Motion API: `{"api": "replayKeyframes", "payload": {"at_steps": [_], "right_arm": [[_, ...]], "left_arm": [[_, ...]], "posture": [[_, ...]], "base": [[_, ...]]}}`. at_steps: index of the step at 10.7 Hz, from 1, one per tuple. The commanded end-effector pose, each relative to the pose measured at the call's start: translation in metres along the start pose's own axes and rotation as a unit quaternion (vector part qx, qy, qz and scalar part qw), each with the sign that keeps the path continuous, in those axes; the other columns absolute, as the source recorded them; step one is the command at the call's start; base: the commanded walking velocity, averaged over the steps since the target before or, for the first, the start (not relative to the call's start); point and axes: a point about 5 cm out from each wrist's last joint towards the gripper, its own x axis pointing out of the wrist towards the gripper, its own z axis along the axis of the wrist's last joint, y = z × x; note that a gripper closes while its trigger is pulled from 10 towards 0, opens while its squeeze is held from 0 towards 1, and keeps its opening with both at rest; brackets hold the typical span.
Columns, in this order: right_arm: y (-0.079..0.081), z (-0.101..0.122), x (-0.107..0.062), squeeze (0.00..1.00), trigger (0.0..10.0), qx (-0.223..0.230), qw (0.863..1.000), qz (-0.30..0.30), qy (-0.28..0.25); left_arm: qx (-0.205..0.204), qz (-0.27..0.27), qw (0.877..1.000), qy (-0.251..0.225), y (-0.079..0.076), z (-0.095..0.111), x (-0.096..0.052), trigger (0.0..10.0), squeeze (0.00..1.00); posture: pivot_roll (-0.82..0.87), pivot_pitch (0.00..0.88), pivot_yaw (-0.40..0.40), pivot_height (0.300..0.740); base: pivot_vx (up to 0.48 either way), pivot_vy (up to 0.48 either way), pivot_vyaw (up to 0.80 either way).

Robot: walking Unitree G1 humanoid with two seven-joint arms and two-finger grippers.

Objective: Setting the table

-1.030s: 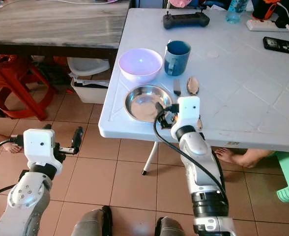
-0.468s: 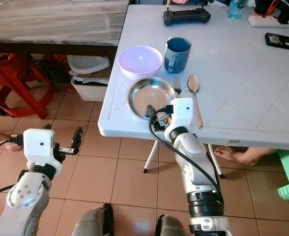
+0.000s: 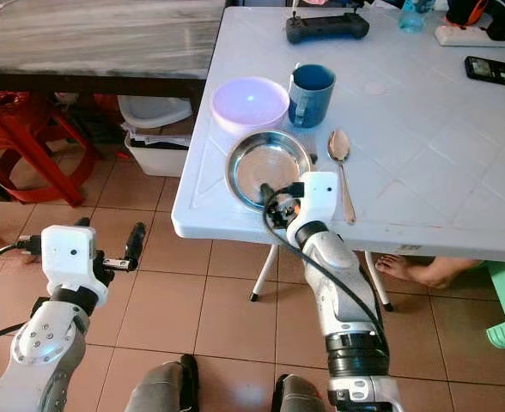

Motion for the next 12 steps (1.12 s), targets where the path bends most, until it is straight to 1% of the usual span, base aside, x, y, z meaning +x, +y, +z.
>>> {"api": "replayKeyframes", "payload": {"at_steps": [1, 3, 8, 9, 12], "right_arm": [[-0.004, -0.009, -0.001, 0.00, 0.0, 0.012, 1.000, -0.015, 0.024], [-0.009, -0.011, -0.001, 0.00, 0.0, 0.026, 0.999, -0.032, 0.031], [-0.014, -0.013, -0.001, 0.00, 0.0, 0.032, 0.997, -0.050, 0.041], [-0.016, -0.015, -0.001, 0.00, 0.0, 0.040, 0.996, -0.058, 0.048], [-0.019, -0.018, 0.000, 0.00, 0.0, 0.031, 0.995, -0.069, 0.060]], "left_arm": [[0.008, -0.002, 1.000, -0.002, 0.000, 0.002, -0.001, 10.0, 0.00], [0.009, -0.002, 1.000, -0.003, 0.001, 0.002, -0.001, 10.0, 0.00], [0.008, -0.004, 1.000, -0.005, 0.000, 0.003, 0.000, 10.0, 0.00], [0.005, -0.008, 1.000, -0.006, -0.001, 0.003, 0.000, 10.0, 0.00], [0.003, -0.010, 1.000, -0.010, 0.000, 0.006, 0.001, 10.0, 0.00]], "posture": [[0.11, 0.186, 0.051, 0.740], [0.11, 0.183, 0.051, 0.740], [0.11, 0.182, 0.051, 0.740], [0.11, 0.187, 0.048, 0.740], [0.12, 0.186, 0.042, 0.740]], "base": [[0.000, 0.000, 0.00], [0.000, 0.000, 0.00], [0.000, 0.000, 0.00], [0.000, 0.000, 0.00], [0.000, 0.000, 0.00]]}}
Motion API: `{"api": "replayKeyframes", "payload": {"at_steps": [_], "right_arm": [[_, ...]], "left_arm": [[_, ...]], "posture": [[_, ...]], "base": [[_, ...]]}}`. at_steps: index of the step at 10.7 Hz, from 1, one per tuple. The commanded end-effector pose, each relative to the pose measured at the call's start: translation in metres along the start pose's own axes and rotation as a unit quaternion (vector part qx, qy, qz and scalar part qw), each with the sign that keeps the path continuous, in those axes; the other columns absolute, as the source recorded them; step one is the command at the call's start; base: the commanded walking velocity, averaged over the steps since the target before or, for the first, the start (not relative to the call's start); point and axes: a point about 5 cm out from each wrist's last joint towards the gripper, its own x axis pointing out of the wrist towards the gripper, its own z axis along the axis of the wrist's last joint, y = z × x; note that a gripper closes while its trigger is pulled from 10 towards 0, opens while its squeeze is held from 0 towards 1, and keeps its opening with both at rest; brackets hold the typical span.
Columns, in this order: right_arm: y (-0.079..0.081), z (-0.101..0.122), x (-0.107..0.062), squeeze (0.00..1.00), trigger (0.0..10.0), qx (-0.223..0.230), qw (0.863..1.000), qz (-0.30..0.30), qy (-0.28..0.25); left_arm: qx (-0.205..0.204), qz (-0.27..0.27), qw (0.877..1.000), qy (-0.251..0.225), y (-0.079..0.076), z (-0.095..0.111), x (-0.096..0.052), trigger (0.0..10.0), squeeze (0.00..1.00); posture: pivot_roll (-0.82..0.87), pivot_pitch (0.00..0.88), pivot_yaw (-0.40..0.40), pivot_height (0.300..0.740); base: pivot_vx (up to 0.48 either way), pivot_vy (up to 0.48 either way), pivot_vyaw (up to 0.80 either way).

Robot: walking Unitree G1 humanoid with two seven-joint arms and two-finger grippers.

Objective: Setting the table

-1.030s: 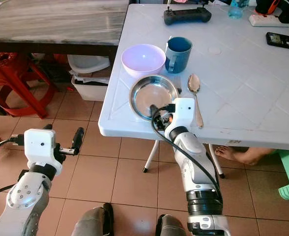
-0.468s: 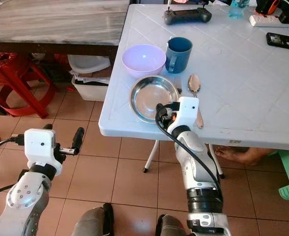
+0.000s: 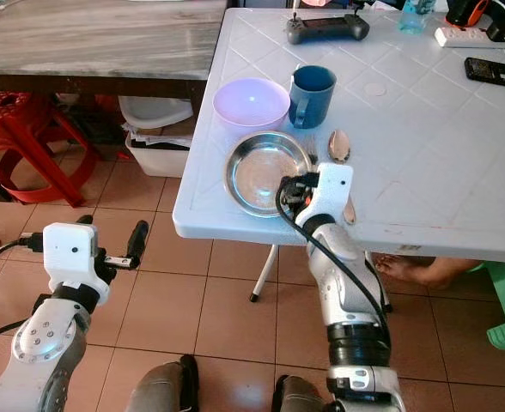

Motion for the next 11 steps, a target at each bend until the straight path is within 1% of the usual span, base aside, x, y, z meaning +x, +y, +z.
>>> {"api": "replayKeyframes", "payload": {"at_steps": [1, 2, 3, 4, 6, 7, 9, 10, 11], "right_arm": [[-0.013, -0.026, -0.004, 0.00, 0.0, -0.004, 0.997, -0.036, 0.063], [-0.014, -0.024, -0.004, 0.00, 0.0, -0.004, 0.998, -0.042, 0.055], [-0.015, -0.020, -0.006, 0.00, 0.0, -0.008, 0.998, -0.041, 0.038], [-0.014, -0.017, -0.007, 0.00, 0.0, -0.005, 0.999, -0.037, 0.029], [-0.014, -0.017, -0.009, 0.00, 0.0, -0.006, 0.999, -0.031, 0.029], [-0.011, -0.019, -0.011, 0.00, 0.0, 0.007, 0.999, -0.026, 0.028], [-0.009, -0.017, -0.011, 0.00, 0.0, 0.026, 0.999, -0.029, 0.019], [-0.009, -0.015, -0.012, 0.00, 0.0, 0.035, 0.999, -0.030, 0.010], [-0.006, -0.006, -0.013, 0.00, 0.0, 0.043, 0.999, -0.020, -0.018]], "left_arm": [[0.006, -0.005, 1.000, -0.005, 0.001, 0.003, -0.001, 10.0, 0.00], [0.007, -0.007, 1.000, -0.004, 0.000, 0.003, -0.002, 10.0, 0.00], [-0.009, 0.001, 1.000, -0.004, -0.001, 0.000, -0.002, 10.0, 0.00], [-0.013, -0.001, 1.000, 0.002, -0.002, -0.003, 0.000, 10.0, 0.00], [-0.025, -0.002, 1.000, 0.009, -0.004, -0.005, -0.001, 10.0, 0.00], [-0.035, 0.003, 0.999, 0.019, -0.004, -0.009, -0.002, 10.0, 0.00], [-0.040, 0.014, 0.999, 0.020, -0.002, -0.011, 0.003, 10.0, 0.00], [-0.054, 0.025, 0.998, 0.024, -0.001, -0.014, 0.007, 10.0, 0.00], [-0.064, 0.024, 0.997, 0.019, -0.004, -0.012, 0.015, 10.0, 0.00]], "posture": [[0.12, 0.191, 0.041, 0.740], [0.12, 0.189, 0.038, 0.740], [0.11, 0.184, 0.030, 0.740], [0.10, 0.191, 0.024, 0.740], [0.10, 0.194, 0.017, 0.740], [0.09, 0.186, 0.015, 0.740], [0.08, 0.182, 0.007, 0.740], [0.08, 0.178, 0.007, 0.740], [0.07, 0.168, 0.010, 0.740]], "base": [[0.000, 0.000, 0.00], [0.000, 0.000, 0.00], [0.000, 0.000, 0.00], [0.000, 0.000, 0.00], [0.000, 0.000, 0.00], [0.000, 0.480, 0.00], [0.000, 0.480, 0.00], [0.000, 0.480, 0.00], [0.000, 0.480, 0.00]]}}
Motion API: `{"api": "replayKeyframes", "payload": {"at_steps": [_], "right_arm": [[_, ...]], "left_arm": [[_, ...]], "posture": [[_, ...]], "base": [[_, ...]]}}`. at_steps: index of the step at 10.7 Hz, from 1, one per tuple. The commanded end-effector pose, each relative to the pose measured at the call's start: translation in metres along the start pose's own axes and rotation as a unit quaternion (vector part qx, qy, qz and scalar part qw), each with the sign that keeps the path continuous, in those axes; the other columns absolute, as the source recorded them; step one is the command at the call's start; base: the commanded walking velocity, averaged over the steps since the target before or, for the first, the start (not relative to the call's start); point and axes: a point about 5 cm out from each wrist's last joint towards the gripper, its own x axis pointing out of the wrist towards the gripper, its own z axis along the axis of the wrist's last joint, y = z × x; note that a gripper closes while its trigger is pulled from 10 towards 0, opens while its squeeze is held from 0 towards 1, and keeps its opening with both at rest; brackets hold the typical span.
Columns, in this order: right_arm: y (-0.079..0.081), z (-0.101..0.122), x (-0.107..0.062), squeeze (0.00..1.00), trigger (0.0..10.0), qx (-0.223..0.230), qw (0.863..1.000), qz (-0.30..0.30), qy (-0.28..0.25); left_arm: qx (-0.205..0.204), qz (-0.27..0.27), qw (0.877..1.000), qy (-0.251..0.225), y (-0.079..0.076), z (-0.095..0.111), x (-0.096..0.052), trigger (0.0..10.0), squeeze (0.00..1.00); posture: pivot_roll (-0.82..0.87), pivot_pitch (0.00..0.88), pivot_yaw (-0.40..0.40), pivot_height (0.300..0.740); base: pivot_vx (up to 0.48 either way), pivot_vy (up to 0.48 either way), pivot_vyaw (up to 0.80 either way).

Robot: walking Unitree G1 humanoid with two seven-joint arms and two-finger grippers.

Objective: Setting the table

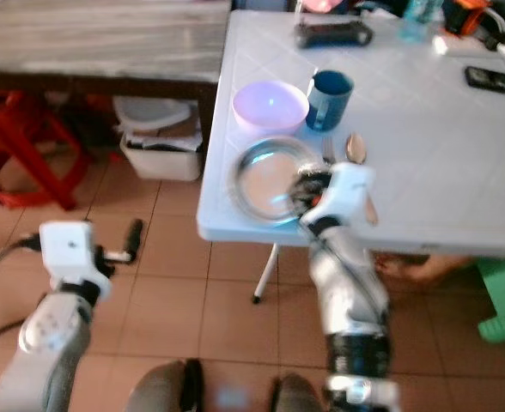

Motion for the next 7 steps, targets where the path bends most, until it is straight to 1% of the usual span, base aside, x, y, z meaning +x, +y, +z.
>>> {"api": "replayKeyframes", "payload": {"at_steps": [1, 2, 3, 4, 5, 6, 7], "right_arm": [[-0.005, -0.006, -0.004, 0.00, 0.0, -0.008, 1.000, -0.005, 0.014], [-0.004, -0.002, -0.005, 0.00, 0.0, -0.013, 1.000, -0.003, -0.003], [0.000, 0.008, -0.006, 0.00, 0.0, -0.029, 0.999, 0.010, -0.034], [0.001, 0.012, -0.008, 0.00, 0.0, -0.038, 0.998, 0.015, -0.050], [-0.002, 0.010, -0.011, 0.00, 0.0, -0.044, 0.998, 0.008, -0.053], [-0.003, 0.010, -0.011, 0.00, 0.0, -0.047, 0.997, 0.009, -0.056], [0.001, 0.016, -0.006, 0.00, 0.0, -0.061, 0.995, 0.025, -0.069]], "left_arm": [[-0.009, 0.001, 1.000, 0.008, -0.003, -0.004, 0.000, 10.0, 0.00], [-0.003, 0.019, 1.000, 0.001, 0.000, -0.003, 0.002, 10.0, 0.00], [-0.007, 0.043, 0.999, -0.005, 0.005, -0.001, 0.005, 10.0, 0.00], [-0.009, 0.051, 0.999, -0.010, 0.007, 0.000, 0.006, 10.0, 0.00], [-0.013, 0.043, 0.999, -0.017, 0.004, 0.001, 0.007, 10.0, 0.00], [-0.012, 0.040, 0.999, -0.023, 0.003, 0.002, 0.010, 10.0, 0.00], [-0.004, 0.039, 0.999, -0.034, 0.003, 0.006, 0.015, 10.0, 0.00]], "posture": [[0.06, 0.170, 0.009, 0.740], [0.06, 0.165, 0.008, 0.740], [0.07, 0.168, 0.007, 0.740], [0.07, 0.157, 0.006, 0.740], [0.07, 0.133, 0.003, 0.740], [0.08, 0.091, 0.002, 0.740], [0.08, 0.070, -0.002, 0.740]], "base": [[0.000, 0.480, 0.00], [0.000, 0.480, 0.00], [0.000, 0.480, 0.00], [0.000, 0.480, 0.00], [0.000, 0.480, 0.00], [0.000, 0.480, 0.00], [0.000, 0.480, 0.00]]}}
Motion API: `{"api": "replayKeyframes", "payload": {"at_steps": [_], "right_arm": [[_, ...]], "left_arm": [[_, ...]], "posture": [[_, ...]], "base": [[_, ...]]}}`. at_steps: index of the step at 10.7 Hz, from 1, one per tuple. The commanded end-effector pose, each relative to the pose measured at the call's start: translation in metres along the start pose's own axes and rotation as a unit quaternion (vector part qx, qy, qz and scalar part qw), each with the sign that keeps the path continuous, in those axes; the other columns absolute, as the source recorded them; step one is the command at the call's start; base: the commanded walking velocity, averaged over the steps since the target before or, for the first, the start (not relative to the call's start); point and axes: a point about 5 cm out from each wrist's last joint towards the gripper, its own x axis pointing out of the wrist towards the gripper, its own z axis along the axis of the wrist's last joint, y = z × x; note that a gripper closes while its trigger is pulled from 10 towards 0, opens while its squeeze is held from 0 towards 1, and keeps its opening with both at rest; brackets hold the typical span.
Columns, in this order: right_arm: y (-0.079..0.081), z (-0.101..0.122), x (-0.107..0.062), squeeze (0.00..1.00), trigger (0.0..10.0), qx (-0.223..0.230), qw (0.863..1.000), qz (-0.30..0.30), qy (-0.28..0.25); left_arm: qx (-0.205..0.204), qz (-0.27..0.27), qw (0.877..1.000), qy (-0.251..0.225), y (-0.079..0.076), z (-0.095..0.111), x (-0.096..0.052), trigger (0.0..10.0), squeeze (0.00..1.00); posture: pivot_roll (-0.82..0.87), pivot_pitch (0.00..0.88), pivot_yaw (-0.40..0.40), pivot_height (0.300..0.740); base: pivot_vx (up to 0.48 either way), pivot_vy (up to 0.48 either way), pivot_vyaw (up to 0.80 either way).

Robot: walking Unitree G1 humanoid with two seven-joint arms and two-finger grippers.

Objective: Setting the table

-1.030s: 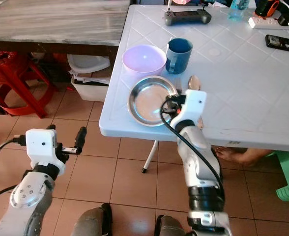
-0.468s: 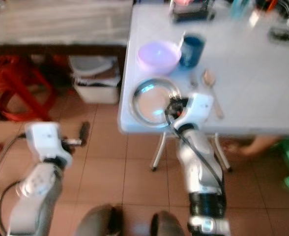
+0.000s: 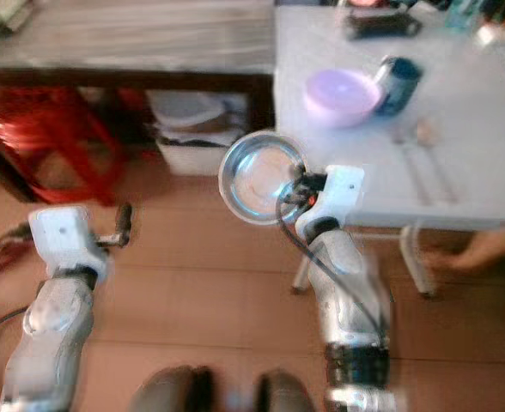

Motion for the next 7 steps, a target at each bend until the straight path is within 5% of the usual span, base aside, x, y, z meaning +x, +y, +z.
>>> {"api": "replayKeyframes", "payload": {"at_steps": [1, 3, 7], "right_arm": [[0.008, 0.013, 0.008, 0.00, 0.0, -0.005, 0.999, 0.012, -0.033], [0.008, 0.016, 0.011, 0.00, 0.0, 0.000, 0.999, 0.009, -0.041], [0.013, 0.009, 0.004, 0.00, 0.0, -0.002, 0.999, 0.016, -0.035]], "left_arm": [[0.020, 0.002, 1.000, -0.006, 0.004, 0.002, 0.003, 10.0, 0.00], [0.031, -0.014, 0.999, -0.017, -0.004, 0.004, 0.002, 10.0, 0.00], [0.036, -0.030, 0.999, -0.022, -0.013, 0.003, 0.003, 10.0, 0.00]], "posture": [[0.08, 0.059, -0.001, 0.740], [0.08, 0.057, 0.003, 0.740], [0.07, 0.052, 0.004, 0.740]], "base": [[0.000, 0.439, 0.00], [0.206, 0.332, 0.00], [0.473, 0.000, 0.00]]}}
